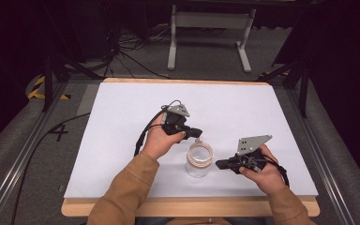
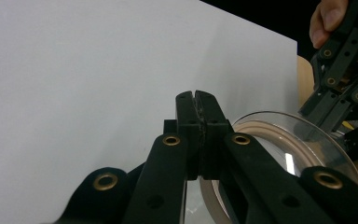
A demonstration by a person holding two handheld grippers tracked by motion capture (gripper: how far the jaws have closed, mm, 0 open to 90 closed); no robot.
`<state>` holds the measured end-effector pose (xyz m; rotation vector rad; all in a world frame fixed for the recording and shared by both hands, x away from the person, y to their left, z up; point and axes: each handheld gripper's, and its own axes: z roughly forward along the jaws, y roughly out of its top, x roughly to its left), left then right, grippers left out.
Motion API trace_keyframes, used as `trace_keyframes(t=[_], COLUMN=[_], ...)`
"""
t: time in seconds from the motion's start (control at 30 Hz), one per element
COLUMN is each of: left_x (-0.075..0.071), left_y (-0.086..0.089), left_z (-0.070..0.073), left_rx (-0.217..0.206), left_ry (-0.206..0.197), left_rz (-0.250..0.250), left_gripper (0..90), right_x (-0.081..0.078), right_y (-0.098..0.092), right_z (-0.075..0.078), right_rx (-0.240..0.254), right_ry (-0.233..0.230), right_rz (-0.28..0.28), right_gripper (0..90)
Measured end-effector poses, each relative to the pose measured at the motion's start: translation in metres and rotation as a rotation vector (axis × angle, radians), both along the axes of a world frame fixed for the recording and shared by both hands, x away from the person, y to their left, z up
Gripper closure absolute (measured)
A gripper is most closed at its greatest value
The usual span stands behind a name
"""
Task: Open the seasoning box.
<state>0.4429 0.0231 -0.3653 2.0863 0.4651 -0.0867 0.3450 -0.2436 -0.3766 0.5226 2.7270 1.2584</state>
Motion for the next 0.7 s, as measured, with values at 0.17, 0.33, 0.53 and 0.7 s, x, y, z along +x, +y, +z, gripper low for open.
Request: trace_keyframes(t=[0.17, 0.33, 0.53, 0.7], left_x=[0.000, 0.000, 0.001, 0.001], left_y=[0.000, 0.000, 0.000, 0.000], left_z=[0.001, 0.000, -0.001, -0.002], left_rx=[0.022, 0.008, -0.002, 0.003], left_ry=[-0.018, -0.008, 0.002, 0.006], left_rz=[-0.012, -0.005, 0.001, 0.004], left_gripper=[89.9, 89.9, 89.9, 89.9], right_x=[-0.002, -0.004, -0.006, -0.007], right_y=[0.003, 0.007, 0.011, 0.013], right_z=[0.001, 0.002, 0.003, 0.003], right_rx=[0.007, 0.038, 0.060, 0.075], right_ry=[0.001, 0.003, 0.007, 0.007], right_rz=[0.012, 0.020, 0.031, 0.024], right_gripper=[90.0, 90.0, 90.0, 90.0])
